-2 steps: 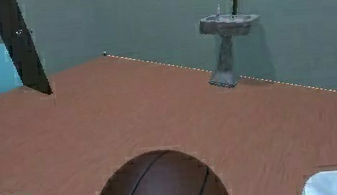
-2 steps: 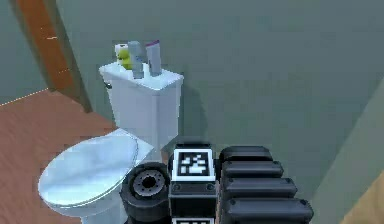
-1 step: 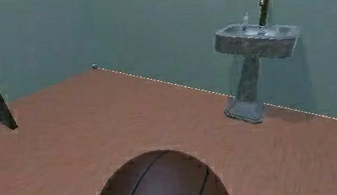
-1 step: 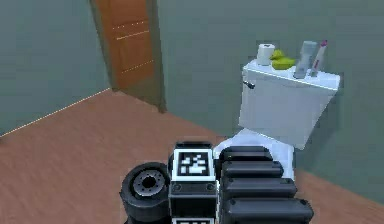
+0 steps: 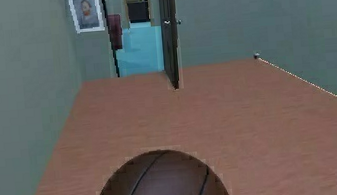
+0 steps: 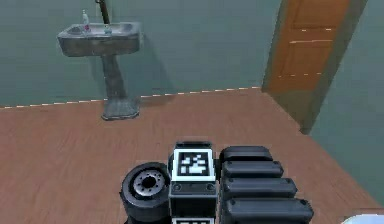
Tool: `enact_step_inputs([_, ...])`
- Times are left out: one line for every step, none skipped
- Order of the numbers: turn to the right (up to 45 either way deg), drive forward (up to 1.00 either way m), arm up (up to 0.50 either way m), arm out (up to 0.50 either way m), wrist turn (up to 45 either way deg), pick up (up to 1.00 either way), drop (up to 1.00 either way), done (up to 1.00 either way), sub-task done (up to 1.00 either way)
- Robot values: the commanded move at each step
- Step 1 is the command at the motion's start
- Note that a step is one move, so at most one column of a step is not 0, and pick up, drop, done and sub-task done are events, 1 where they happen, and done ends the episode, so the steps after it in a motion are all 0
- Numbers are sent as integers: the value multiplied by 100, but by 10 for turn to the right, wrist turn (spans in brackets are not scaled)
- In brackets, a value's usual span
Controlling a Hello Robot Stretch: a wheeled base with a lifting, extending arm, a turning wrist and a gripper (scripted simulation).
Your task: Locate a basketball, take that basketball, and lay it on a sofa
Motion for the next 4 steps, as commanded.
enact_step_inputs([-60, 0, 0, 0, 0, 0, 0, 0, 0])
enact_step_inputs([0, 100, 0, 0, 0, 0, 0, 0, 0])
enact_step_inputs([0, 100, 0, 0, 0, 0, 0, 0, 0])
enact_step_inputs([-30, 0, 0, 0, 0, 0, 0, 0, 0])
